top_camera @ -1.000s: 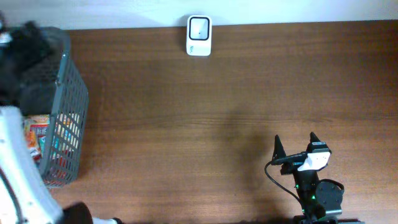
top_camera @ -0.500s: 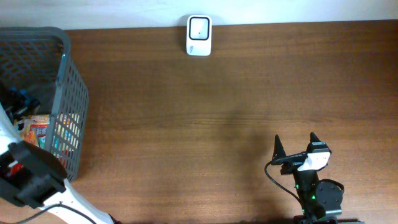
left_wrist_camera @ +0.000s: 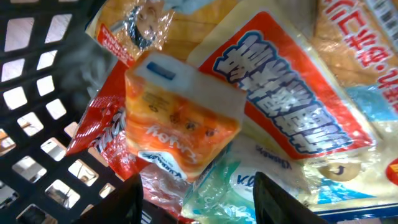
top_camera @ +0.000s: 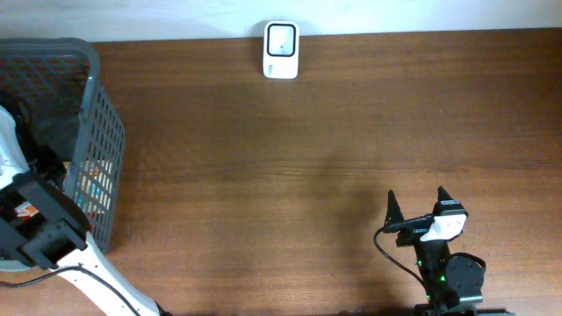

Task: Scan the item barcode
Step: 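Reach the left gripper into the basket and grasp the orange tissue pack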

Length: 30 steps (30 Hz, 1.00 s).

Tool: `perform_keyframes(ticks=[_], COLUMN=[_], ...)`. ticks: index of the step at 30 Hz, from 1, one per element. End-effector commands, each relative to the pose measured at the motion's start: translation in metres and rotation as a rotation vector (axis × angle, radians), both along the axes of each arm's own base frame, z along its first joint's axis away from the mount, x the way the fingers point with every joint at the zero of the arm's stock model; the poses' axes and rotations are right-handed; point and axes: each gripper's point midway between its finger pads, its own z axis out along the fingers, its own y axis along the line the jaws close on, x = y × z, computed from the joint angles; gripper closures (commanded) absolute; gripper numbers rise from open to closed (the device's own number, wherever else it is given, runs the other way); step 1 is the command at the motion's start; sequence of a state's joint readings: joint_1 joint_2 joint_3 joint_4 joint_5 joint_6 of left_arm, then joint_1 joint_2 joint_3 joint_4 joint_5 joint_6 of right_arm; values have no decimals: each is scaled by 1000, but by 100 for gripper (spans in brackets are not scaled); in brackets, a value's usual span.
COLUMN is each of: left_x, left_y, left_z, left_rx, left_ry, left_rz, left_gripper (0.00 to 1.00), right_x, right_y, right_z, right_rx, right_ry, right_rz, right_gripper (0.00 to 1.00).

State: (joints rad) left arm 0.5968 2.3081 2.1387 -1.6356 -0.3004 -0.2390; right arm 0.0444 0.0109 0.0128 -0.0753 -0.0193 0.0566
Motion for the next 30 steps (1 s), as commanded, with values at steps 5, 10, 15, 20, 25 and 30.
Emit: perform_keyframes(ticks=[5,10,15,20,25,30], left_x=[-10,-6,8,35,105,95], left_y=[15,20,31,30,-17,-89], left_z=[-19,-45,-48,8,172,316], left_rx=[46,72,118,96,-22,-46], left_ry=[64,46,-10,-153,-785,-1227], left_rz=[9,-1,-6,14,-75,-267], left_gripper=[49,39,97,100,100,100], right_x=[0,0,0,0,0,0], right_y=[-1,-1,-1,-1,-1,-1], right_z=[-3,-3,-3,-3,-3,-3], right_rx=[11,11,11,11,11,11], right_ry=[3,3,3,3,3,3], right_rz=[-4,-4,-4,-4,-4,-4], right_gripper=[1,1,1,1,1,1])
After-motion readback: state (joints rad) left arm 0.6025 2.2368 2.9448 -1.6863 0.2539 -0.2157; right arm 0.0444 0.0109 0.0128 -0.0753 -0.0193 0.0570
